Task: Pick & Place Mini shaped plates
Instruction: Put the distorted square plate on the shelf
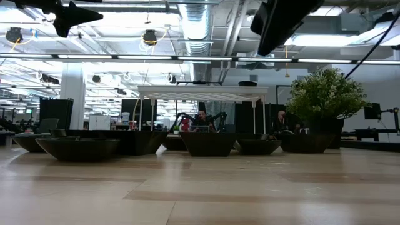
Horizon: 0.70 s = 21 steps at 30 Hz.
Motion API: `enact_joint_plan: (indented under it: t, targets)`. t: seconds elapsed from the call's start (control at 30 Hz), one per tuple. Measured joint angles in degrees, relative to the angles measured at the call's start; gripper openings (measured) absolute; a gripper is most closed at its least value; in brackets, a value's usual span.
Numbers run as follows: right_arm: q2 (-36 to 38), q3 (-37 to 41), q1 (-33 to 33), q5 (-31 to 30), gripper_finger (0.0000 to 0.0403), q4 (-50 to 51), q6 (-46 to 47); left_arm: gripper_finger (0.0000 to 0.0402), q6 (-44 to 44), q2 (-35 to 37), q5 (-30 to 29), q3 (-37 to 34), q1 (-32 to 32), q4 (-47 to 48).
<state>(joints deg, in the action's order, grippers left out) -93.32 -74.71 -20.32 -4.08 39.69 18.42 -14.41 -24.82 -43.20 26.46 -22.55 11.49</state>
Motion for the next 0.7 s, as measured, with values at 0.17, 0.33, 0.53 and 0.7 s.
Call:
enact_joint_plan:
  t: [0.17, 0.33, 0.53, 0.7]
  targets:
    - [-2.6, -1.8, 0.2, -0.2, 0.0083, 0.1, -1.3, 0.0214, 0.0, 0.0, 0.0, 0.0, 0.0, -0.1]
    - [-2.1, -1.7, 0.6, -0.6, 0.0083, 1.7, -1.3, 0.0214, 0.0, 0.0, 0.0, 0.0, 0.0, -0.4]
    - [-1.1, -1.8, 0.8, -0.4, 0.0083, 4.7, 1.3, 0.0214, 0.0, 0.0, 0.0, 0.0, 0.0, -0.9]
    - [-1.1, -1.8, 1.2, -0.4, 0.0083, 18.0, 3.6, 0.0214, 0.0, 0.0, 0.0, 0.0, 0.0, -1.4]
